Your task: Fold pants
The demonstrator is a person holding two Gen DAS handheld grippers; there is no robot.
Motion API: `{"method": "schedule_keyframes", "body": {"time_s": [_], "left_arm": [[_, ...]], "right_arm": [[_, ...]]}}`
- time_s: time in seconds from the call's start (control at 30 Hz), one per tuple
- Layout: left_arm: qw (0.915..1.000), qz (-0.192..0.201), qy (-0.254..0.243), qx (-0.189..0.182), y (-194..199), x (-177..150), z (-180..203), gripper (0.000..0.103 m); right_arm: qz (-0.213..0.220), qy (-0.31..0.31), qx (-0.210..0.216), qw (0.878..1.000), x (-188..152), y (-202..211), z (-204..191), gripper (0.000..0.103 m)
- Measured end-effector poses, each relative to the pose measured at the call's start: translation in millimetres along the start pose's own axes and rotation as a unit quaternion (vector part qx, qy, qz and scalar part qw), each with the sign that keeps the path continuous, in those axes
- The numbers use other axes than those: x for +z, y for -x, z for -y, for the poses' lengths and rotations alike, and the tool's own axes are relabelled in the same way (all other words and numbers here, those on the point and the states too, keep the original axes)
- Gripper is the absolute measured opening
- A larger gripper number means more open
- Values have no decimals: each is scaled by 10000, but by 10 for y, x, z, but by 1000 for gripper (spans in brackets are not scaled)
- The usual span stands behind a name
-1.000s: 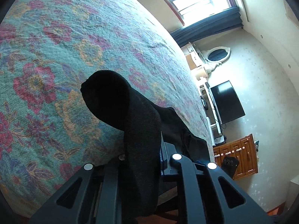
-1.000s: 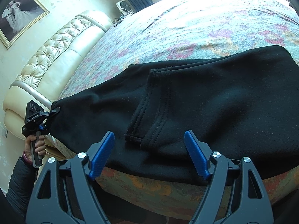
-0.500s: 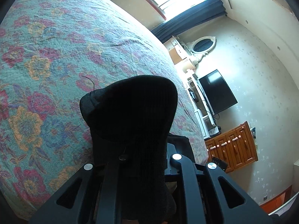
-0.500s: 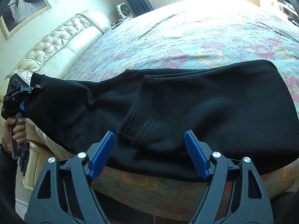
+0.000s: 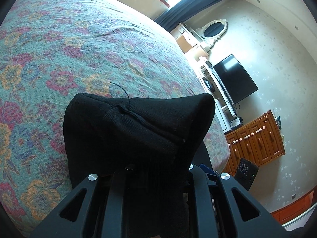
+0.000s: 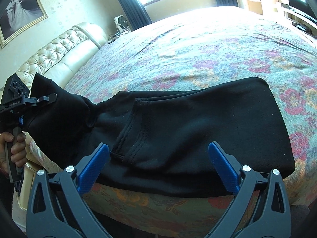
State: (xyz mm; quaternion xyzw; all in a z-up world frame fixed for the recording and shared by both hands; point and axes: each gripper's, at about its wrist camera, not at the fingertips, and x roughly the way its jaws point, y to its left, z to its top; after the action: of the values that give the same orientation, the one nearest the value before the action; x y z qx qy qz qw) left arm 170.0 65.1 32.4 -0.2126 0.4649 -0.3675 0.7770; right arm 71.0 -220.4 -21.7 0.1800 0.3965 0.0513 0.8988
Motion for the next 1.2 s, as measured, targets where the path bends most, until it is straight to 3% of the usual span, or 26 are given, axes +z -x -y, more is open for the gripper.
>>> {"method": "schedule_keyframes", "body": {"time_s": [0.37,0.77,0.83,0.93,1.0,1.2], "left_arm": [[9983,-283,-457,206,-517,-133,531,15],[9897,-570,-907,946,-1412,-388,819,17],[9882,-595,-933,1063,-1506,-421,797,21],[9894,-603,-826,1035,-1576,-472,759,41],[9922,-569,-711,847,-1577,-506,744,67],[9963,-298,-609,535,-1319,-594,839,76]], "right_arm": [[331,-503,-104,9981,68,223,289,101],[627,-853,-124,9943,118,419,526,101],[641,-904,-110,9938,119,426,561,101],[622,-934,-88,9936,113,414,580,101],[607,-941,-77,9937,111,404,588,101],[477,-1189,109,9917,89,338,693,101]]}}
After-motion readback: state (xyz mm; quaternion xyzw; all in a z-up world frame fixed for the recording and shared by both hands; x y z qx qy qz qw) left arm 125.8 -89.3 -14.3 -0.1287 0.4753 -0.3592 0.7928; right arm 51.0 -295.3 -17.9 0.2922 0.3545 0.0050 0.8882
